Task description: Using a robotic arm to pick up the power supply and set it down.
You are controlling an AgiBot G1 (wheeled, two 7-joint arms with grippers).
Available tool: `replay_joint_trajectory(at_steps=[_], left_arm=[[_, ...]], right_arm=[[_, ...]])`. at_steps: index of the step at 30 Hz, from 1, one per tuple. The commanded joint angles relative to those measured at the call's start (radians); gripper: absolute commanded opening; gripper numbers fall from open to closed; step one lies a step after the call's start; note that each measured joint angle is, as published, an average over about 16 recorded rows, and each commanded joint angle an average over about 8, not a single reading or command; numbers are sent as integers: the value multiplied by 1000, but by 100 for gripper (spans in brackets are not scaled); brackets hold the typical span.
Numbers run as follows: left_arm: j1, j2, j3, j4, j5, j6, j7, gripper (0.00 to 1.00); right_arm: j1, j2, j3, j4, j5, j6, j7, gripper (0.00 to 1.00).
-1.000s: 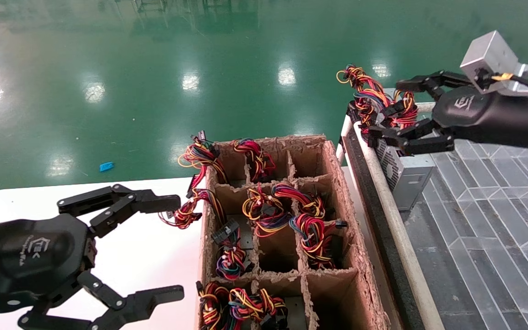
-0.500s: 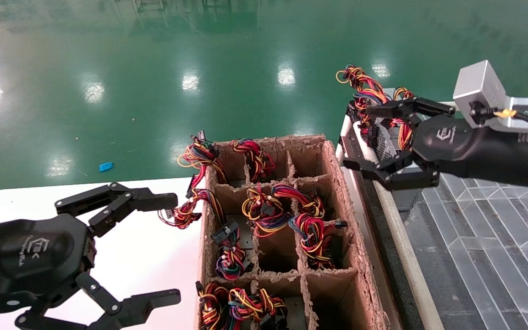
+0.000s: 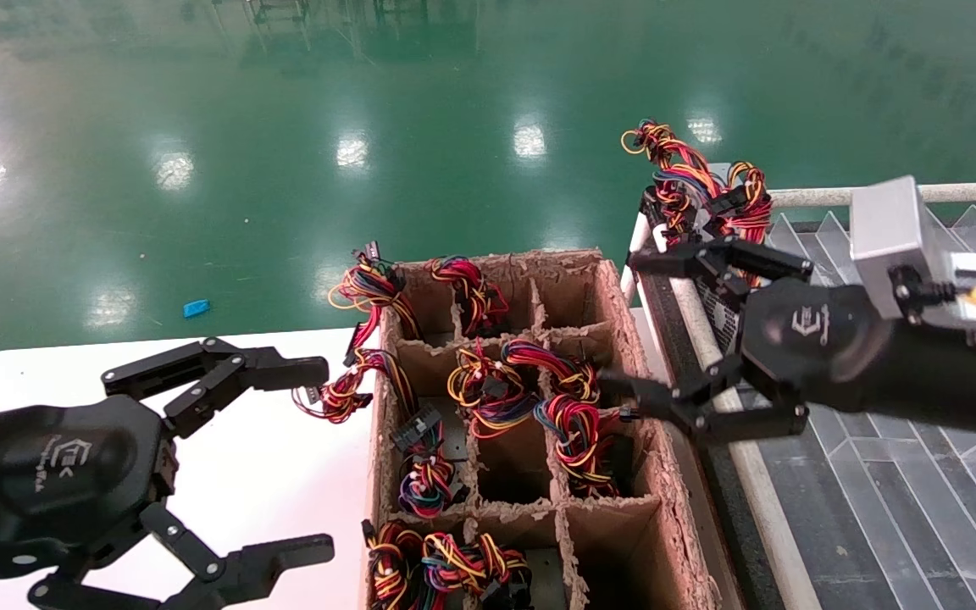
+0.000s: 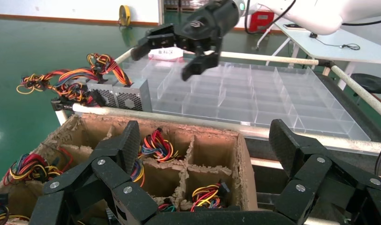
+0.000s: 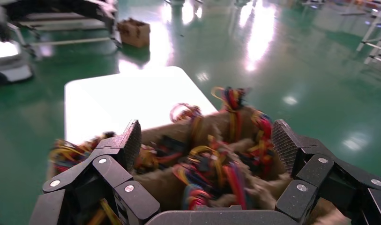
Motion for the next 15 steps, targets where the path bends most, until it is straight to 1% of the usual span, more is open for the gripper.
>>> replay_joint_trajectory(at_steps=[1, 15], left_arm=[[0, 0, 0, 0, 0, 0, 0, 100], [0, 0, 0, 0, 0, 0, 0, 100]], right_arm=[[-24, 5, 8, 22, 22, -6, 5, 100], [-191, 37, 63, 179, 178, -46, 40, 100]])
